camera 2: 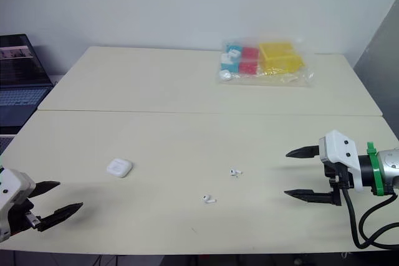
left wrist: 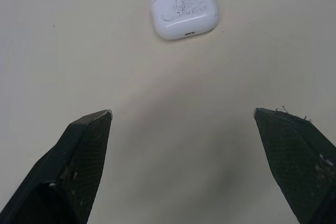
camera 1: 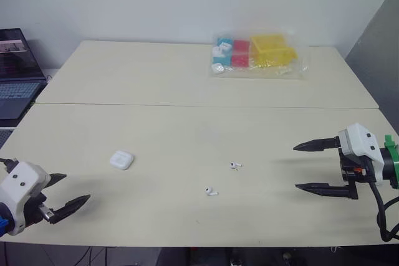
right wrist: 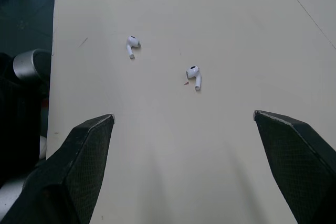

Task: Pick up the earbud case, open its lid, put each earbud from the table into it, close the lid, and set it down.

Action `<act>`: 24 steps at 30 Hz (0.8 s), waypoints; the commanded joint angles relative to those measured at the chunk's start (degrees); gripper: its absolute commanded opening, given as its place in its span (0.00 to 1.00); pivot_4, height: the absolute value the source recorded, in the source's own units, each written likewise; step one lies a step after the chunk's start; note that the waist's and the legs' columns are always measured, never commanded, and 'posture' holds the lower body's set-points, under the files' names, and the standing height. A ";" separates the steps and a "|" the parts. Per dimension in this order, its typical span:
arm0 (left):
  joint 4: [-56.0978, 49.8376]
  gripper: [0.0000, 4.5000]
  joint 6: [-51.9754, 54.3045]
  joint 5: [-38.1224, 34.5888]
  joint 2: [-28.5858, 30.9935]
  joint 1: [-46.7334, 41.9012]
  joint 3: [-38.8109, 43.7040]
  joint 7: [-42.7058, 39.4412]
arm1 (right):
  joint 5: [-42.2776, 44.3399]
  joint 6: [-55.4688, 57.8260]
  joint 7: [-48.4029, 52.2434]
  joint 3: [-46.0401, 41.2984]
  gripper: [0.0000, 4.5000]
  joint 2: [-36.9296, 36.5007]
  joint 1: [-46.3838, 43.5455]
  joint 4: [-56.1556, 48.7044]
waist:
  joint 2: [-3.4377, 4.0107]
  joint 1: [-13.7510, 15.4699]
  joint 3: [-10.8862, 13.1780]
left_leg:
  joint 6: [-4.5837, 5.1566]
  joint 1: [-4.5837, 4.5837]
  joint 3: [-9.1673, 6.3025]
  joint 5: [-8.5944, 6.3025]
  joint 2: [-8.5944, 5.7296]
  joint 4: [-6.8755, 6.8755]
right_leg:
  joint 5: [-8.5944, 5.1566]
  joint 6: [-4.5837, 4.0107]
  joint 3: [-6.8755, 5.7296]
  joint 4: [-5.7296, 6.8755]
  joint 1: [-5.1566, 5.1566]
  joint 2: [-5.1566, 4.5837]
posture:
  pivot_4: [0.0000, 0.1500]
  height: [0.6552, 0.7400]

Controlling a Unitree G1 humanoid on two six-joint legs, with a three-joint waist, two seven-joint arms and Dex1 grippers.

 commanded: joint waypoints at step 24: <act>-0.97 1.00 7.16 -6.71 0.11 -3.95 4.72 -7.20 | 5.18 6.70 -1.26 4.55 0.99 1.04 -9.12 -4.24 | -0.03 -0.03 -0.02 | 0.00 0.05 0.01 0.00 -0.02 0.00 | 0.10 0.16 0.01 0.05 0.01 0.06 | 1.00 1.00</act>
